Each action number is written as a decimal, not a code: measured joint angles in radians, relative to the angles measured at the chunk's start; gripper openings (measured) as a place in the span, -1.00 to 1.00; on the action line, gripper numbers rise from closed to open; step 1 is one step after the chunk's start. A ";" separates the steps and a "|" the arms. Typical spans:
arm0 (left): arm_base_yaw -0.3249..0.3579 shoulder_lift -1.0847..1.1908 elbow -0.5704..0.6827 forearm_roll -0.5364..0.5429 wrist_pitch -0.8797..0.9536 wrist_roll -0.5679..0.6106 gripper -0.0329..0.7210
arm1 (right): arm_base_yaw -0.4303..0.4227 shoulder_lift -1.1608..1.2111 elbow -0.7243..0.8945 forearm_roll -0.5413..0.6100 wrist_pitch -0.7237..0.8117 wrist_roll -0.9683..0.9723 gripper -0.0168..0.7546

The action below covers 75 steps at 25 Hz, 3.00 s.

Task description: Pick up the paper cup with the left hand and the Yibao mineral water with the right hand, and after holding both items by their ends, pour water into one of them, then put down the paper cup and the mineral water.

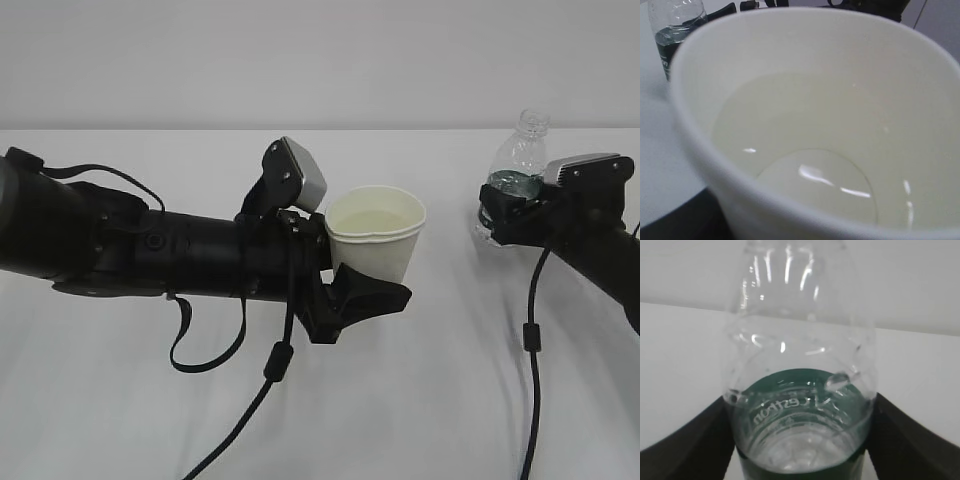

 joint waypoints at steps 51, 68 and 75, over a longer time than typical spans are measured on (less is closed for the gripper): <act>0.000 0.000 0.000 -0.002 0.000 0.000 0.30 | 0.000 -0.198 0.216 -0.017 0.000 0.026 0.58; 0.000 0.000 0.000 -0.025 0.000 0.008 0.30 | 0.000 -0.319 0.349 -0.015 0.000 0.026 0.58; 0.000 0.000 0.000 -0.026 0.003 0.011 0.30 | 0.000 -0.382 0.369 -0.015 0.000 0.026 0.58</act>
